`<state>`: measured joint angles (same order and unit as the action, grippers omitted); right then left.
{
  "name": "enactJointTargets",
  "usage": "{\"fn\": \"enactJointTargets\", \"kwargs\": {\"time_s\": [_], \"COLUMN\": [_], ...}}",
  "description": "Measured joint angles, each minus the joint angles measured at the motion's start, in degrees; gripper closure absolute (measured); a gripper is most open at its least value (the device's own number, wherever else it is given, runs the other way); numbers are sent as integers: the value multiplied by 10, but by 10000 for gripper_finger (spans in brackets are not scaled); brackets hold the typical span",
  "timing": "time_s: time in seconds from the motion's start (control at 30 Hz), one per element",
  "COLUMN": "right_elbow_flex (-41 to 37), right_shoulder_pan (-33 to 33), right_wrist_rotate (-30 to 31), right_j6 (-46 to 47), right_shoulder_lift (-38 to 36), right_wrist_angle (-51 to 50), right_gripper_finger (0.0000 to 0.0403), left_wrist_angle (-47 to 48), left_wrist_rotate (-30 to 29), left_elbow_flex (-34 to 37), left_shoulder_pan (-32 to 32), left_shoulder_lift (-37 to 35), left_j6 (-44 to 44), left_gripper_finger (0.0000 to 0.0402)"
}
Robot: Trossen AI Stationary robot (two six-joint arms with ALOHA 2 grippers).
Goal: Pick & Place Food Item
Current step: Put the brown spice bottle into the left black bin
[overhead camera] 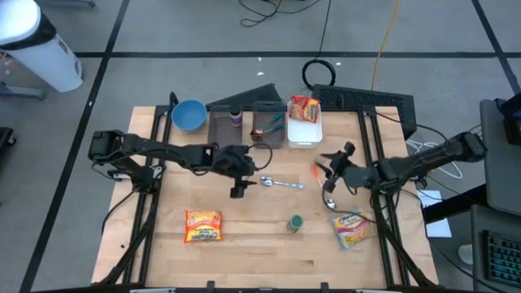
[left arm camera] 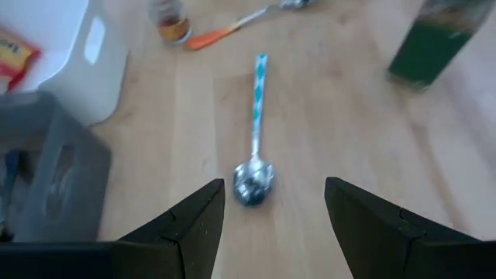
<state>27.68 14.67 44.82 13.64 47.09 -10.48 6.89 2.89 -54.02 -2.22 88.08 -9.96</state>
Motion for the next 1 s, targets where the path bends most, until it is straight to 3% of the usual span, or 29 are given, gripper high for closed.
{"fn": "enactJointTargets", "kwargs": {"time_s": [0.33, 0.47, 0.77, 1.0], "right_elbow_flex": [-63, -85, -113, -136], "right_shoulder_pan": [-143, -178, -232, -264], "right_wrist_rotate": [-189, -243, -241, -255], "right_j6": [36, 34, 16, 19], "right_shoulder_lift": [8, 7, 1, 8], "right_wrist_angle": [35, 67, 102, 110], "right_gripper_finger": [243, 223, 151, 136], "left_wrist_angle": [-14, -9, -4, 3], "left_wrist_rotate": [172, 224, 228, 228], "left_elbow_flex": [0, 0, 0, 0], "left_shoulder_pan": [-55, -78, -85, -85], "left_shoulder_lift": [-8, -24, -46, -46], "left_j6": [37, 43, 43, 43], "left_gripper_finger": [167, 167, 167, 167]}}
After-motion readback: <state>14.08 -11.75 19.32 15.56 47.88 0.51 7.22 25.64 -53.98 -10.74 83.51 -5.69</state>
